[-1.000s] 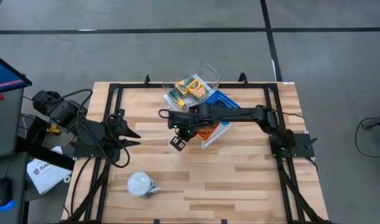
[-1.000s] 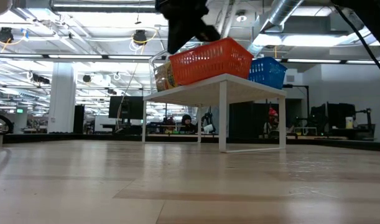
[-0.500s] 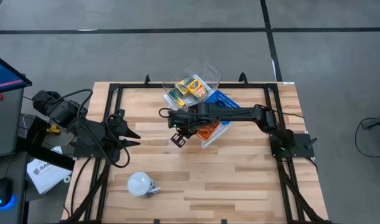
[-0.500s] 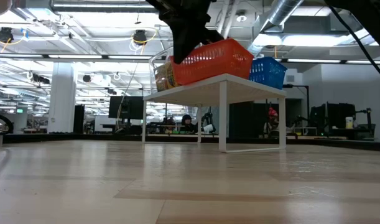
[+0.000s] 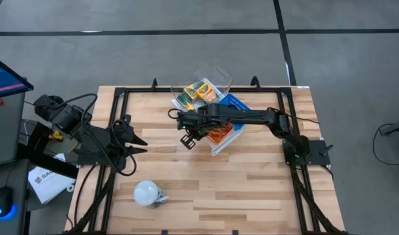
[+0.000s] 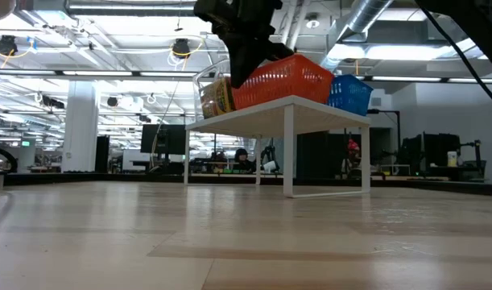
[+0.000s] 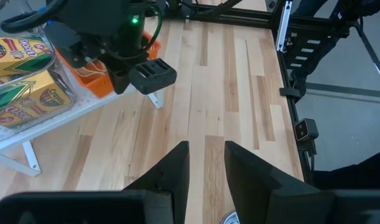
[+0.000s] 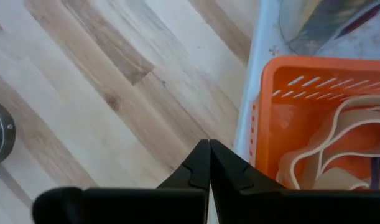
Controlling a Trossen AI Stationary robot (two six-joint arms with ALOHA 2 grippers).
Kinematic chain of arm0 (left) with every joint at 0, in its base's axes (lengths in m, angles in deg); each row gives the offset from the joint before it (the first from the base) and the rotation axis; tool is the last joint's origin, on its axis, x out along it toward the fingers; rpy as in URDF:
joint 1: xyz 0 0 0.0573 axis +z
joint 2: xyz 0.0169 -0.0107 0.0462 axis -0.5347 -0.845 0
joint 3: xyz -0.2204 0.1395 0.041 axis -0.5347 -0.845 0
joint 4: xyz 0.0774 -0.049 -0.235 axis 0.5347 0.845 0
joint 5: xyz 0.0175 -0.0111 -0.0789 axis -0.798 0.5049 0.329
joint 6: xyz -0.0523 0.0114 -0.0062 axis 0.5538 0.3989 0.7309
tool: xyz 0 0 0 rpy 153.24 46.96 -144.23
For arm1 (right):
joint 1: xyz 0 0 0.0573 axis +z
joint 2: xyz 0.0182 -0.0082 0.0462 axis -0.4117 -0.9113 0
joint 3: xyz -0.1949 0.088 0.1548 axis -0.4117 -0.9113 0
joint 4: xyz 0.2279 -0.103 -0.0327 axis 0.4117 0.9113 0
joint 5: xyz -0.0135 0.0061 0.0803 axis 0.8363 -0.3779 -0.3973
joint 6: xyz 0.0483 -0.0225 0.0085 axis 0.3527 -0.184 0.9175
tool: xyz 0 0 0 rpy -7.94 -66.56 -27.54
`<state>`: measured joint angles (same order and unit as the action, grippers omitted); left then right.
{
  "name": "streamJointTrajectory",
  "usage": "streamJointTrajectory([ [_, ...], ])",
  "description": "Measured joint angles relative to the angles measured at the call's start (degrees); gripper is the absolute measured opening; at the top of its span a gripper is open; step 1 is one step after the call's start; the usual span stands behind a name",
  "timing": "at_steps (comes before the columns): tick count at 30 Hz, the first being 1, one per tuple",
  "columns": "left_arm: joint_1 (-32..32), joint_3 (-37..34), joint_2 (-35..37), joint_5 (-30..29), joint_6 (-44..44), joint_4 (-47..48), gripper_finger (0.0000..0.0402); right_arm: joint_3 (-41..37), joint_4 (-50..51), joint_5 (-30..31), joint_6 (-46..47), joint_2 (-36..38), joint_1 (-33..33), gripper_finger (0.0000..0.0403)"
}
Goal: Pick & Place Office Desk Supplies
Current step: Put the orange bin on the shelf, then adjust the blue bin on the shelf
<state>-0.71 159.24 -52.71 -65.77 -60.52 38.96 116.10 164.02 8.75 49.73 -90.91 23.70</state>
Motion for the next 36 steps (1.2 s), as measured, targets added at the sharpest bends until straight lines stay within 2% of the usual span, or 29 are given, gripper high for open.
streamJointTrajectory([
  [5,0.00,0.00,0.00,0.00,0.02,0.02,0.0092,0.62,-2.76,-0.96,-0.98,0.25,0.74,0.0000],
  [9,0.00,0.00,0.00,0.00,0.01,0.08,0.0092,4.27,-4.64,-1.15,-1.11,0.62,2.58,0.0000],
  [12,0.00,0.00,0.00,0.01,0.04,0.41,0.0092,3.37,-7.00,-0.20,0.37,2.97,3.86,0.0000],
  [14,0.00,0.00,0.00,0.01,0.53,1.02,0.0092,3.41,-4.87,3.69,2.49,4.85,4.89,0.0000],
  [17,0.00,0.00,0.00,0.02,1.96,2.75,0.0092,3.45,5.67,12.43,7.23,8.04,6.07,0.0000],
  [19,0.00,0.00,-0.02,0.02,2.61,3.17,0.0092,3.35,13.36,15.84,10.54,9.78,5.87,0.0000],
  [20,-0.01,0.00,0.00,0.02,2.78,3.09,0.0092,2.72,13.79,16.90,11.41,10.69,5.47,0.0000],
  [24,-0.01,0.00,0.00,0.02,3.15,3.35,0.0092,-4.51,13.47,17.46,11.55,16.06,2.23,0.0000],
  [31,-2.17,0.00,0.00,0.00,7.06,5.78,0.0092,-29.32,11.79,16.45,13.12,31.96,-7.06,0.0000],
  [36,-3.63,0.00,0.00,-1.16,8.87,6.27,0.0092,-43.00,6.23,14.47,13.31,43.46,-12.84,0.0000],
])
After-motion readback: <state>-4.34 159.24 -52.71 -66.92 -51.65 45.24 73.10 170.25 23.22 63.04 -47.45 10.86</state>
